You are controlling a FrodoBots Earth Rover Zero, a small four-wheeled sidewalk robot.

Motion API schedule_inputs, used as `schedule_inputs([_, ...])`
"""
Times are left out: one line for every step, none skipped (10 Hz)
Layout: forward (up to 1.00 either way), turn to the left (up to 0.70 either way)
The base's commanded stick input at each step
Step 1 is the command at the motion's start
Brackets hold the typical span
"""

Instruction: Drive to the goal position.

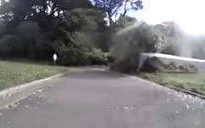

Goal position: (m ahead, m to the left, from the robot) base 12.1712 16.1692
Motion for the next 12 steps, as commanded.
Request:
schedule_inputs([1.0, 0.0])
schedule_inputs([1.0, 0.0])
schedule_inputs([1.0, 0.0])
schedule_inputs([1.0, 0.0])
schedule_inputs([1.0, 0.0])
schedule_inputs([1.0, 0.0])
schedule_inputs([1.0, 0.02])
schedule_inputs([1.0, 0.11])
schedule_inputs([1.0, 0.31])
schedule_inputs([1.0, 0.12])
schedule_inputs([1.0, -0.03])
schedule_inputs([1.0, -0.01])
